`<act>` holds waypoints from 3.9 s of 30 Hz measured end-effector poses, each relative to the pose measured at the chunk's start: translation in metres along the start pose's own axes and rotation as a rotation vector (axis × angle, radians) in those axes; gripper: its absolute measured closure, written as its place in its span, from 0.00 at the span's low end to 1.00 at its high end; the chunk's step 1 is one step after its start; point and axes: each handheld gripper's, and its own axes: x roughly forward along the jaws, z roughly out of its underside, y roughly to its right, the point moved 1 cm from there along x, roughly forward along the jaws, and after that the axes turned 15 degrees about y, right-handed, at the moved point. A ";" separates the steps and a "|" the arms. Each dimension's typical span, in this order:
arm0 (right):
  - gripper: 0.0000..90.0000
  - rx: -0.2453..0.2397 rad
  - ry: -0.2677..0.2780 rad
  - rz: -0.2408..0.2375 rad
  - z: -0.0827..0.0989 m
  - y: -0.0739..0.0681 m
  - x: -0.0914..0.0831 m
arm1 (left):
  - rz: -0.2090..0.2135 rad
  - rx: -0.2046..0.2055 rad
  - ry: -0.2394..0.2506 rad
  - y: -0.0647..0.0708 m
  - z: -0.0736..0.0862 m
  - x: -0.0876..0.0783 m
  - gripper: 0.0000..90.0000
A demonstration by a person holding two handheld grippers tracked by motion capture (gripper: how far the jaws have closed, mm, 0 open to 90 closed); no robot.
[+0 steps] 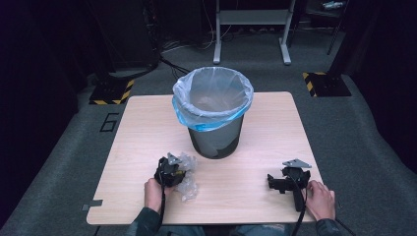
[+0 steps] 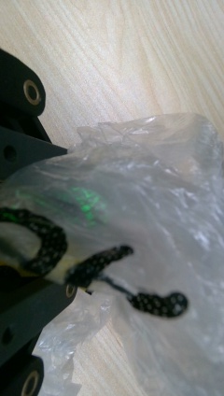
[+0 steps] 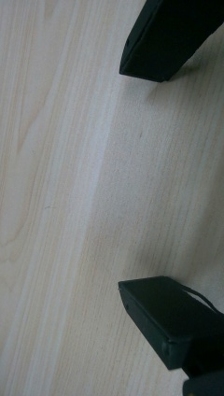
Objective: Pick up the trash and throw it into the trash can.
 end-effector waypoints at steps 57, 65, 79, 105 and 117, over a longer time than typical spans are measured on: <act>0.00 0.031 0.002 0.055 0.001 -0.004 -0.002 | -0.012 0.013 0.048 -0.011 -0.015 -0.023 0.86; 0.00 0.027 0.003 0.053 0.001 -0.004 -0.002 | -0.015 0.024 0.050 -0.010 -0.019 -0.025 0.86; 0.00 0.031 0.004 0.056 0.001 -0.004 -0.002 | -0.001 0.044 0.068 -0.004 -0.027 -0.030 0.86; 0.00 0.031 0.003 0.055 0.001 -0.004 -0.002 | 0.044 0.090 0.131 -0.002 -0.072 -0.066 0.86; 0.00 0.031 0.004 0.056 0.001 -0.004 -0.002 | 0.045 0.119 0.156 -0.003 -0.095 -0.084 0.86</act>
